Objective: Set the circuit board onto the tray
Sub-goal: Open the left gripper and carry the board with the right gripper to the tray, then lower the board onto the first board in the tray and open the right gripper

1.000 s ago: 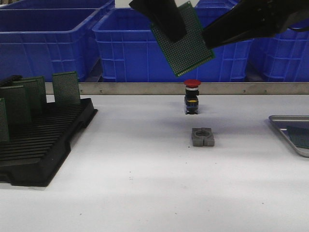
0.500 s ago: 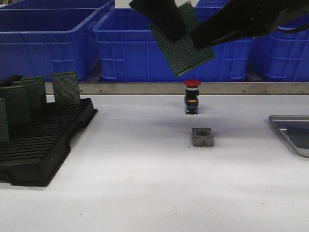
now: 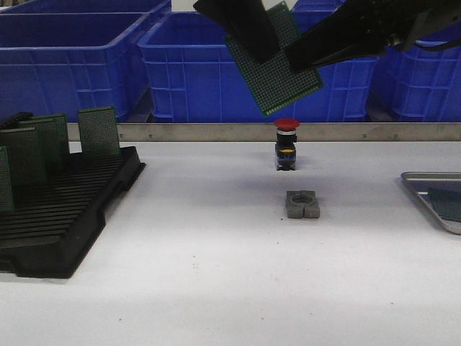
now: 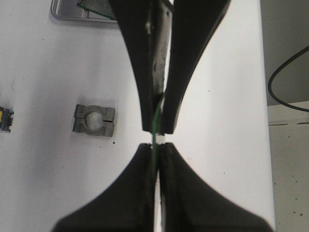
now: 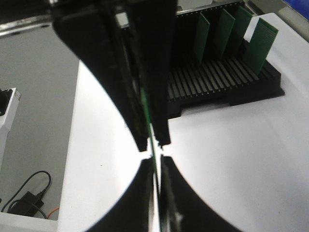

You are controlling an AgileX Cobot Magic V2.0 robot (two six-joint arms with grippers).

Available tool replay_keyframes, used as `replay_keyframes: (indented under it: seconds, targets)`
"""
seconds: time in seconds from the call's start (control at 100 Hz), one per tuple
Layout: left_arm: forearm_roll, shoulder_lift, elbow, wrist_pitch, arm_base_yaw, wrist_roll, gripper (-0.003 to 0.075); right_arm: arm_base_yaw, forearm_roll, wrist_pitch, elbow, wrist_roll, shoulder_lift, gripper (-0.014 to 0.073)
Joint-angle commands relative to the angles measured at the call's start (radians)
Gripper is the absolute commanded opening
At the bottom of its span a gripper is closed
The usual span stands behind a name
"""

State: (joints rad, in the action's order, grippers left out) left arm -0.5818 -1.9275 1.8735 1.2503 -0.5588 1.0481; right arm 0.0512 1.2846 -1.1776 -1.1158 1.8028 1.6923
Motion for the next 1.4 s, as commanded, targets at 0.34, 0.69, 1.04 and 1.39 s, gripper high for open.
replay_keyframes:
  seconds: [0.34,0.69,1.04,1.39]
  targets:
    - [-0.051,0.057,0.023,0.026,-0.007,-0.010,0.0228,0.001,0.069,-0.038,-0.028,-0.013,-0.043,-0.0064]
    - [-0.051,0.057,0.023,0.026,-0.007,-0.010,0.0580,-0.037,0.058,-0.031,-0.030,-0.114,-0.060,-0.0064]
    - [-0.051,0.057,0.023,0.026,-0.007,-0.010,0.0580,-0.227,-0.165,0.005,-0.030,-0.394,-0.119,-0.0064]
    - [-0.051,0.057,0.023,0.026,-0.007,-0.010,0.0578,-0.456,-0.177,0.146,-0.030,-0.740,-0.072,-0.0064]
